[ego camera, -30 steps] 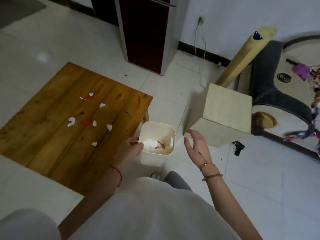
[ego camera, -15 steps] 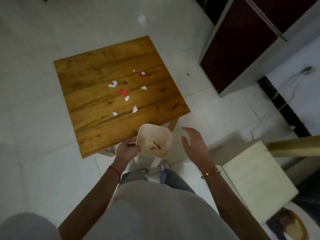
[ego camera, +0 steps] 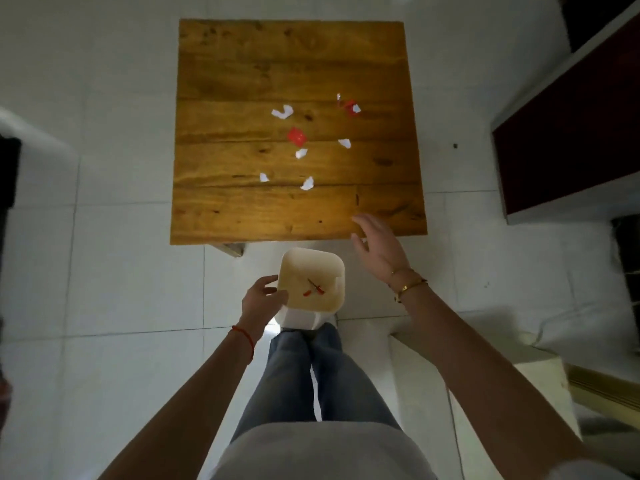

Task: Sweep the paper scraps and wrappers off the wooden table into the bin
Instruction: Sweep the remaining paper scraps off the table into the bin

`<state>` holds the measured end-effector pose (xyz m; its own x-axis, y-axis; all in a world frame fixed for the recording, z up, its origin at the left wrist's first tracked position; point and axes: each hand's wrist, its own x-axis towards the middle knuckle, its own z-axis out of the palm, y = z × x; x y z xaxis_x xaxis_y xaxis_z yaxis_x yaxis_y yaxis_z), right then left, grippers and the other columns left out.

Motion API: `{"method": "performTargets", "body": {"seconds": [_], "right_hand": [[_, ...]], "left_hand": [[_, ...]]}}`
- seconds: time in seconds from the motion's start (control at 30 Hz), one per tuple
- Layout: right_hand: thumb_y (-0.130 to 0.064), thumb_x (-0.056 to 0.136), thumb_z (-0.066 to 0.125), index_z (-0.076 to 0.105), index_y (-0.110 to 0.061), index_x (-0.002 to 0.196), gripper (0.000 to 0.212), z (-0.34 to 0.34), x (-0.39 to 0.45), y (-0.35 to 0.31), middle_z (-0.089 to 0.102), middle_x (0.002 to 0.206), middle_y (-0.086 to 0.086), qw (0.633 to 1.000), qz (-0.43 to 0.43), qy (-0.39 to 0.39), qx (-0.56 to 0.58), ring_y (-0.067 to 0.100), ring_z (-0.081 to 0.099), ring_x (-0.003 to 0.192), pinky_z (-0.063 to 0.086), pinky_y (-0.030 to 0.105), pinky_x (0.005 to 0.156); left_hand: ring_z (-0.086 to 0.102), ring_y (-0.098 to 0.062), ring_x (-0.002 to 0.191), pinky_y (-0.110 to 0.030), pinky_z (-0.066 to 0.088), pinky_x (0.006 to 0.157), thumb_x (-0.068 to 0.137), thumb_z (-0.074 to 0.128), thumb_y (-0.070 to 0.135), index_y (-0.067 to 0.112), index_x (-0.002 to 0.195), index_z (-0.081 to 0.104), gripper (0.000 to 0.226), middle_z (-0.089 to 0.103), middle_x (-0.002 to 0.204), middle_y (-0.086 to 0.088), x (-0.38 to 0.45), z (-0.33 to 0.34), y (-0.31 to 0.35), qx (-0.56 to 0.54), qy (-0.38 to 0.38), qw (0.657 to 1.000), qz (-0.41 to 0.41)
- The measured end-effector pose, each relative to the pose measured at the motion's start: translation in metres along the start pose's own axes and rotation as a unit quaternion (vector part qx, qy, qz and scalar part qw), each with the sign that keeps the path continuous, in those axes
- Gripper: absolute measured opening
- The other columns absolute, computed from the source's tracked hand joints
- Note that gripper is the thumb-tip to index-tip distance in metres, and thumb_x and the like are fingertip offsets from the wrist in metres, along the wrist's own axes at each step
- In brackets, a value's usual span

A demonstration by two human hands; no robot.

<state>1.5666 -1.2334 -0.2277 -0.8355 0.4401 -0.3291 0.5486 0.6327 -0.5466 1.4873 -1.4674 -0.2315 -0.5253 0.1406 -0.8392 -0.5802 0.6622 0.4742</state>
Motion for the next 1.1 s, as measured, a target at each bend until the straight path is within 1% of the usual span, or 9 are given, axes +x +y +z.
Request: {"method": "performTargets", "body": {"seconds": [0.07,0.2,0.3,0.43,0.57,0.7,0.83,0.97,1.1], "right_hand": [[-0.022,0.099,0.042,0.042,-0.014,0.139,0.041,0.009,0.028,0.003,0.038,0.147,0.004,1.0,-0.021,-0.008,-0.012,0.021,0.032,0.136,0.035,0.038,0.11],[-0.022,0.099,0.041,0.035,-0.015,0.145,0.046,0.027,0.086,0.009,0.031,0.153,0.003,0.997,-0.052,-0.021,-0.055,0.018,0.023,0.142,0.025,0.032,0.114],[-0.023,0.099,0.04,0.03,-0.016,0.147,0.05,0.048,0.129,0.014,0.025,0.157,0.002,0.995,-0.066,-0.038,-0.071,0.019,0.016,0.145,0.019,0.035,0.117],[-0.023,0.099,0.04,0.026,-0.017,0.149,0.052,0.077,0.174,0.024,0.019,0.159,0.0,0.987,-0.087,-0.076,-0.112,0.021,0.012,0.147,0.021,0.042,0.118],[-0.022,0.099,0.04,0.022,-0.018,0.15,0.055,0.102,0.201,0.036,0.014,0.16,-0.001,0.981,-0.102,-0.102,-0.127,0.02,0.009,0.147,0.016,0.038,0.118],[-0.022,0.099,0.039,0.024,-0.017,0.15,0.054,0.116,0.207,0.05,0.017,0.16,-0.001,0.972,-0.137,-0.109,-0.154,0.018,0.008,0.148,0.012,0.038,0.12],[-0.021,0.099,0.038,0.023,-0.016,0.15,0.054,0.123,0.196,0.061,0.017,0.16,0.0,0.966,-0.165,-0.108,-0.168,0.018,0.007,0.148,0.008,0.039,0.121],[-0.025,0.099,0.036,0.028,-0.018,0.149,0.051,0.129,0.171,0.069,0.024,0.158,-0.001,0.96,-0.199,-0.118,-0.16,0.018,0.007,0.148,0.005,0.04,0.121],[-0.032,0.1,0.031,0.025,-0.025,0.148,0.049,0.144,0.126,0.074,0.027,0.156,-0.003,0.937,-0.256,-0.158,-0.177,0.02,0.009,0.148,0.007,0.043,0.121]], "left_hand": [[0.064,-0.032,0.102,-0.045,0.054,0.093,0.07,0.065,0.011,0.016,0.124,0.06,0.054,0.069,0.111,-0.013,0.015,0.005,-0.003,-0.004,0.003,1.0,-0.003],[0.065,-0.03,0.099,-0.04,0.056,0.087,0.077,0.063,0.008,0.018,0.125,0.059,0.05,0.067,0.114,-0.012,0.053,0.014,-0.013,-0.002,0.018,1.0,0.005],[0.064,-0.026,0.096,-0.036,0.056,0.085,0.079,0.064,0.009,0.018,0.127,0.057,0.05,0.066,0.116,-0.01,0.085,0.022,-0.02,0.005,0.022,1.0,0.005],[0.062,-0.021,0.094,-0.031,0.053,0.081,0.08,0.066,0.011,0.017,0.128,0.057,0.049,0.066,0.119,-0.008,0.123,0.032,-0.031,0.011,0.032,0.999,0.001],[0.062,-0.021,0.093,-0.03,0.053,0.079,0.08,0.066,0.012,0.018,0.128,0.056,0.049,0.066,0.12,-0.008,0.151,0.039,-0.04,0.01,0.033,0.999,-0.006],[0.062,-0.02,0.093,-0.029,0.052,0.08,0.08,0.067,0.012,0.019,0.125,0.058,0.047,0.067,0.118,-0.005,0.166,0.046,-0.048,0.006,0.031,0.999,-0.007],[0.062,-0.019,0.092,-0.026,0.054,0.074,0.08,0.067,0.012,0.021,0.124,0.057,0.046,0.066,0.115,-0.003,0.173,0.051,-0.053,-0.022,0.032,0.999,-0.025],[0.063,-0.024,0.099,-0.041,0.055,0.091,0.079,0.066,0.009,0.018,0.124,0.057,0.046,0.065,0.116,-0.007,0.178,0.057,-0.053,-0.078,0.041,0.995,-0.05],[0.064,-0.028,0.104,-0.045,0.054,0.095,0.079,0.064,0.005,0.017,0.121,0.057,0.045,0.066,0.117,-0.011,0.182,0.058,-0.054,-0.13,0.046,0.989,-0.056]]}}
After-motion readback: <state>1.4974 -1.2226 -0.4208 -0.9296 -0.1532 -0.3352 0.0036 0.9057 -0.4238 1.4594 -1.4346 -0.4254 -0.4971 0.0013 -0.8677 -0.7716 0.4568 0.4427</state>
